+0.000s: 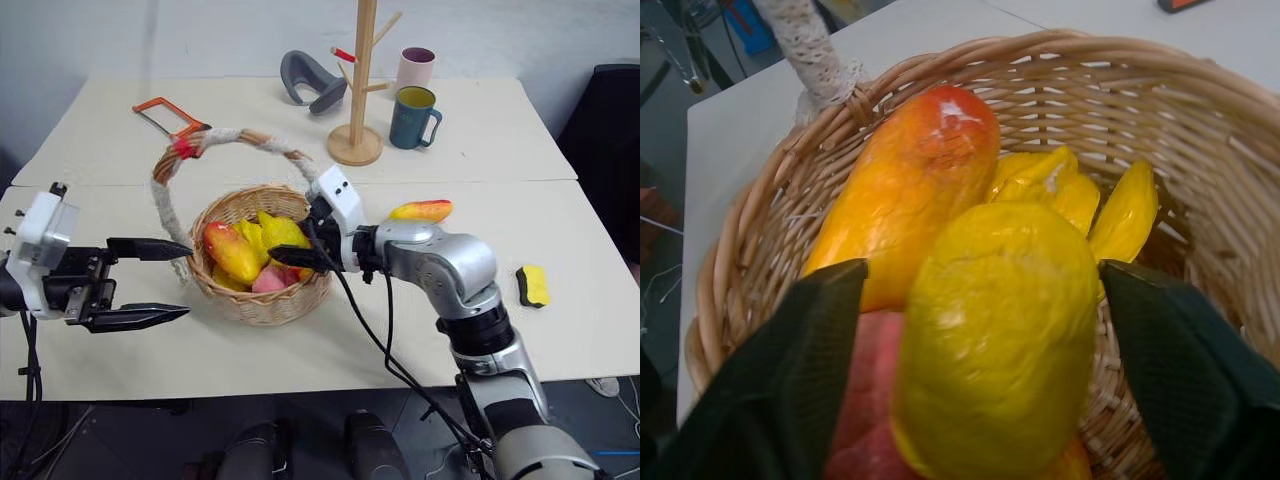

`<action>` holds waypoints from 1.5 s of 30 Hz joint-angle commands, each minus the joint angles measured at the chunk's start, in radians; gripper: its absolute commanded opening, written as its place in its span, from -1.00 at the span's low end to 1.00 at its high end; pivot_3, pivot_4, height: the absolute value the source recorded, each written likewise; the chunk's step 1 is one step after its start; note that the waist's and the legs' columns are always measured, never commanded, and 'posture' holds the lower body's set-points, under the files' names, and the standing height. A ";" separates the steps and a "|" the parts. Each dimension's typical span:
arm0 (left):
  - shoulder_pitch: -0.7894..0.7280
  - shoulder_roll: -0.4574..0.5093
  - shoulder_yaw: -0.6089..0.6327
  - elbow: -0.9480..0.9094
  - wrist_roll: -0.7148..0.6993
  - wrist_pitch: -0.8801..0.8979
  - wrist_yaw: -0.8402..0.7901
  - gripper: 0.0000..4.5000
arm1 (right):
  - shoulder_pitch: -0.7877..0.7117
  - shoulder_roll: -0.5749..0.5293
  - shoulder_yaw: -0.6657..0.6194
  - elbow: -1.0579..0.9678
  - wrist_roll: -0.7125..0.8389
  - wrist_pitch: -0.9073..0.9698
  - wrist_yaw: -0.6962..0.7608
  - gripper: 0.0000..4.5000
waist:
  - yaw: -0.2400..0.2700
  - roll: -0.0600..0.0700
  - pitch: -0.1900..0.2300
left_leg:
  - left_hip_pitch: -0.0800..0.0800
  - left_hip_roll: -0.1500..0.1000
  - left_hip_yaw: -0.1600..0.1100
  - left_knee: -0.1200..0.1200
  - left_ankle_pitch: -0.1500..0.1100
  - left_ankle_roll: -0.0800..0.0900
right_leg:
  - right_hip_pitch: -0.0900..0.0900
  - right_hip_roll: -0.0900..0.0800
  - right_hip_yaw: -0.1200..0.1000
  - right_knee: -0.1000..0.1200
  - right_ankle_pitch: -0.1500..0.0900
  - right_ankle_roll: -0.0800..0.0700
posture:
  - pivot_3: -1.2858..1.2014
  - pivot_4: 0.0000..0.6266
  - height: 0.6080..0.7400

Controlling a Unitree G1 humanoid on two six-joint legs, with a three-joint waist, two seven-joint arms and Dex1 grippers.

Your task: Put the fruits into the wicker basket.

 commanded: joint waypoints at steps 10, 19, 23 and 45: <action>-0.158 -0.022 -0.128 0.047 0.009 -0.062 -0.042 1.00 | 0.253 -0.419 -0.440 -0.350 0.314 0.123 0.179 0.99 | 0.019 0.000 0.000 | 0.002 -0.001 0.000 0.001 0.000 0.006 | 0.002 0.001 0.000 -0.002 0.000 0.000 | 0.03 -0.52 1.00; -0.219 -0.065 -0.180 0.026 -0.008 -0.060 -0.047 1.00 | 0.175 -0.666 -0.058 0.088 -0.403 -0.622 0.326 0.99 | -0.008 0.000 0.000 | 0.014 -0.001 0.006 -0.001 0.002 0.006 | 0.009 0.003 0.005 0.001 0.001 0.000 | 0.03 -0.52 1.00; -0.204 -0.071 -0.172 -0.010 -0.021 -0.051 -0.031 1.00 | 0.035 -0.565 0.115 0.384 -0.633 -0.930 0.360 0.99 | -0.013 0.000 0.000 | 0.015 0.000 0.008 -0.002 0.004 0.002 | 0.007 0.005 0.008 0.003 0.000 0.000 | 0.03 -0.52 1.00; -0.127 -0.047 -0.083 -0.100 -0.091 -0.011 0.050 1.00 | -0.432 -0.207 0.212 1.460 -0.989 -1.351 0.252 0.00 | -0.029 0.000 0.001 | 0.017 0.000 0.012 0.007 0.008 -0.003 | 0.006 0.004 0.014 0.014 0.000 0.000 | 0.03 -0.52 1.00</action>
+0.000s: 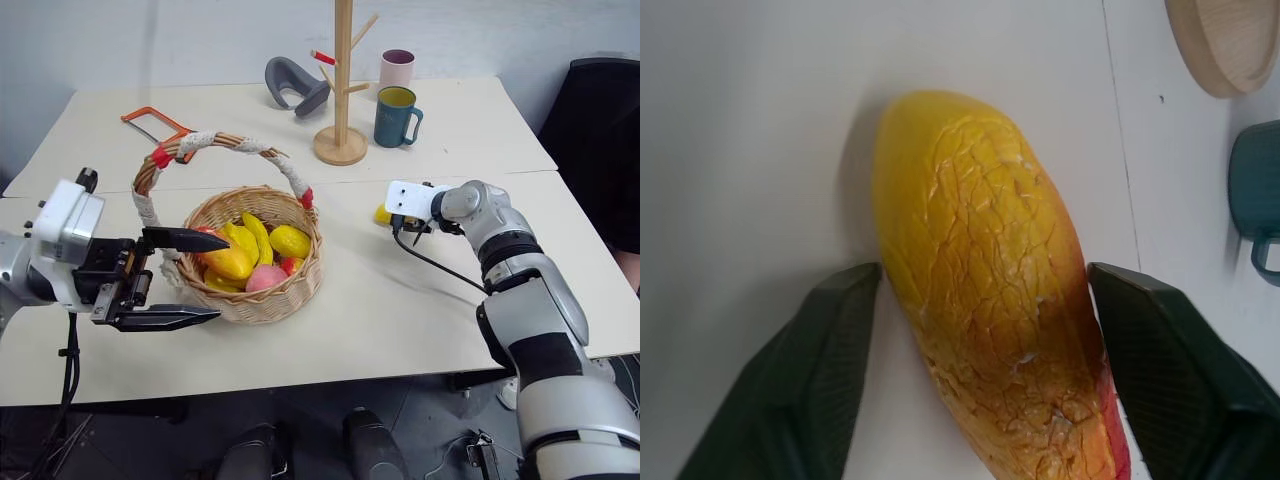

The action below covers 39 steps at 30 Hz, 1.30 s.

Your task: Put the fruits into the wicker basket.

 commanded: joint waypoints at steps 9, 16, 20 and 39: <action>0.031 0.052 0.071 0.084 0.004 0.006 -0.042 1.00 | 0.333 -0.177 -0.288 -0.951 0.533 0.663 0.605 -0.20 | 0.014 0.001 0.000 | -0.001 0.001 -0.003 -0.002 0.000 -0.001 | 0.000 0.000 -0.002 0.001 0.000 0.000 | 0.03 -0.52 1.00; 0.022 0.081 0.062 0.151 0.042 -0.019 -0.081 1.00 | 0.511 -0.152 -0.440 -1.651 0.948 1.329 0.369 -0.20 | 0.020 0.001 0.000 | 0.001 0.002 -0.004 -0.004 -0.001 -0.001 | 0.000 0.000 -0.005 0.001 -0.002 -0.003 | 0.03 -0.52 1.00; 0.010 0.079 0.050 0.162 0.053 -0.023 -0.089 1.00 | 0.424 -0.009 -0.464 -1.679 1.040 1.476 0.203 -0.20 | 0.025 0.000 0.000 | 0.001 0.001 -0.005 -0.004 -0.001 0.001 | -0.001 0.000 -0.006 0.002 -0.001 -0.004 | 0.03 -0.52 1.00; 0.034 0.064 0.080 0.118 0.035 -0.022 -0.064 1.00 | 0.303 0.200 -0.423 -1.591 1.115 1.500 -0.003 0.78 | 0.026 -0.001 0.000 | -0.003 0.001 -0.005 -0.007 -0.001 0.000 | -0.004 -0.002 -0.008 0.000 -0.002 -0.005 | 0.03 -0.52 1.00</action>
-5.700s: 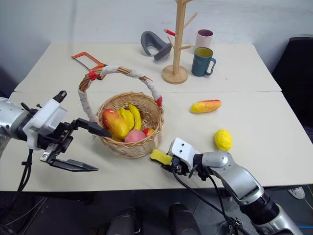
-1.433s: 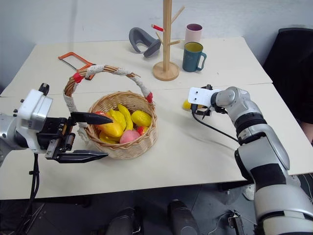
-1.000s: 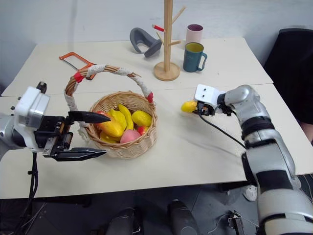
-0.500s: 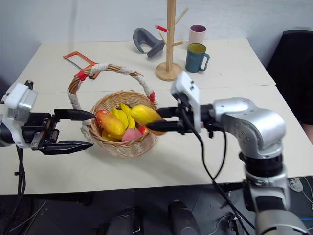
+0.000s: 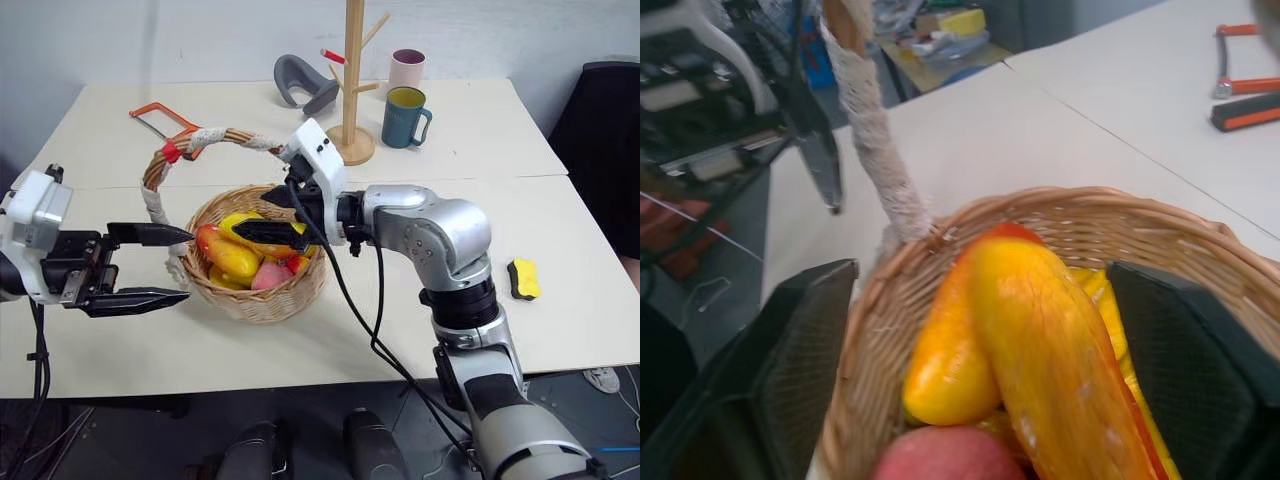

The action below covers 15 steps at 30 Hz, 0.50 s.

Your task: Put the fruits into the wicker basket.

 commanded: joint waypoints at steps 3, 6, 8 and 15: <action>-0.018 -0.002 0.011 -0.023 -0.012 -0.015 -0.001 1.00 | 0.049 -0.096 -0.145 -0.166 0.173 0.099 0.022 0.78 | 0.001 0.000 0.000 | 0.000 0.000 -0.001 0.000 -0.001 0.002 | 0.001 0.000 -0.001 0.000 0.000 0.000 | 0.03 -0.52 1.00; -0.027 -0.003 0.003 -0.012 -0.006 -0.021 -0.009 1.00 | 0.075 -0.127 -0.147 -0.160 0.132 0.067 -0.030 0.78 | -0.003 0.000 0.000 | 0.001 0.000 -0.001 0.000 -0.001 0.002 | 0.001 0.000 -0.001 0.000 0.000 0.000 | 0.03 -0.52 1.00; -0.037 -0.006 -0.006 -0.006 -0.002 -0.025 -0.012 1.00 | 0.083 -0.114 -0.118 -0.119 0.078 0.024 -0.075 0.78 | -0.008 0.000 0.000 | 0.001 0.000 -0.001 -0.001 -0.001 0.001 | 0.001 0.001 -0.001 0.000 0.000 0.000 | 0.03 -0.52 1.00; -0.088 -0.015 -0.044 0.001 -0.003 -0.029 -0.012 1.00 | 0.054 -0.031 -0.009 0.072 -0.119 -0.165 -0.183 0.78 | -0.016 0.000 0.000 | 0.001 0.000 -0.001 -0.002 0.001 -0.001 | 0.000 0.002 0.000 0.000 0.000 0.000 | 0.03 -0.52 1.00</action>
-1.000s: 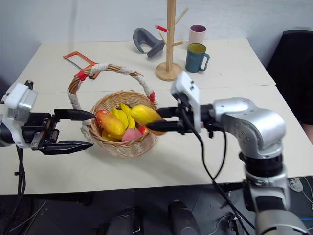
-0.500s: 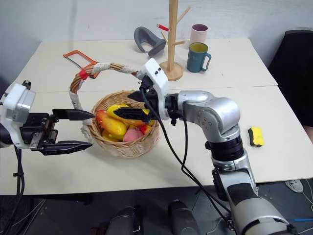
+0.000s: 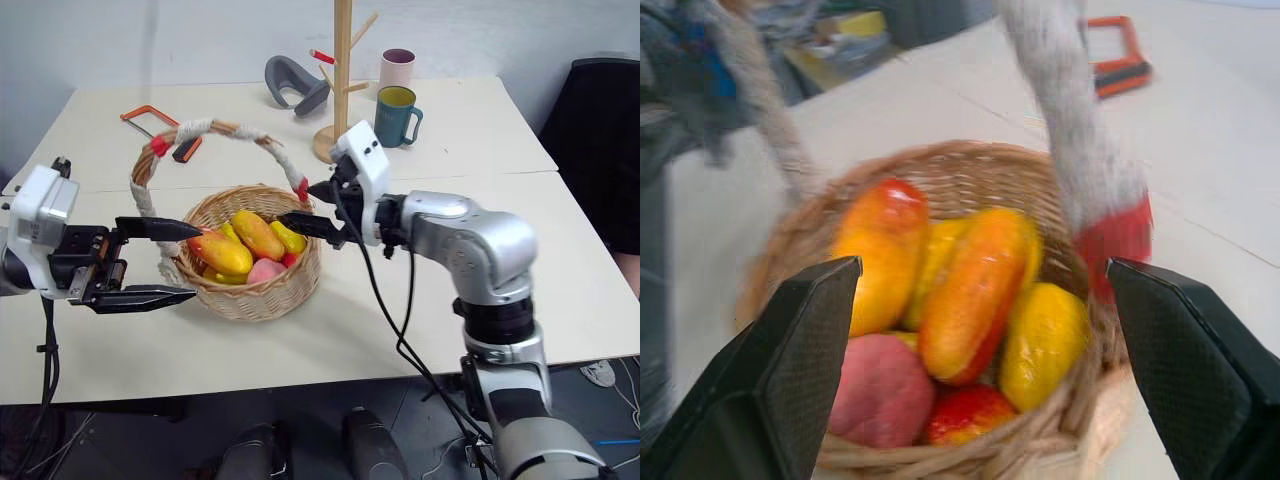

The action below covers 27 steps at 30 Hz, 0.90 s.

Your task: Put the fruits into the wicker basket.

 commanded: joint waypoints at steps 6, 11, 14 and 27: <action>-0.061 -0.005 -0.022 0.008 0.001 -0.019 -0.010 1.00 | -0.036 0.086 0.049 0.135 -0.160 -0.197 -0.075 0.78 | -0.001 0.000 0.000 | 0.000 0.000 0.000 0.000 0.001 -0.002 | 0.000 0.000 0.000 -0.001 0.000 0.000 | 0.03 -0.52 1.00; -0.075 -0.018 -0.038 0.010 0.002 -0.023 -0.008 1.00 | -0.054 0.092 0.015 0.161 -0.184 -0.223 -0.083 0.78 | 0.001 0.000 0.000 | -0.001 0.000 0.000 0.001 0.001 -0.002 | 0.000 0.000 0.000 -0.001 0.000 0.000 | 0.03 -0.52 1.00; -0.086 -0.031 -0.051 0.008 0.004 -0.024 -0.002 1.00 | -0.058 0.108 0.016 0.177 -0.191 -0.243 -0.077 0.62 | 0.000 0.000 0.000 | 0.000 0.000 0.000 0.000 0.001 -0.002 | 0.000 0.000 0.000 0.000 0.000 0.000 | 0.03 -0.52 1.00; -0.133 -0.070 -0.077 -0.008 -0.030 0.000 0.009 1.00 | 0.024 0.094 -0.011 0.088 -0.237 -0.278 -0.091 -0.90 | -0.002 0.000 0.000 | -0.001 0.000 0.000 0.000 0.001 -0.002 | 0.000 0.000 0.000 0.000 0.000 0.000 | 0.03 -0.52 1.00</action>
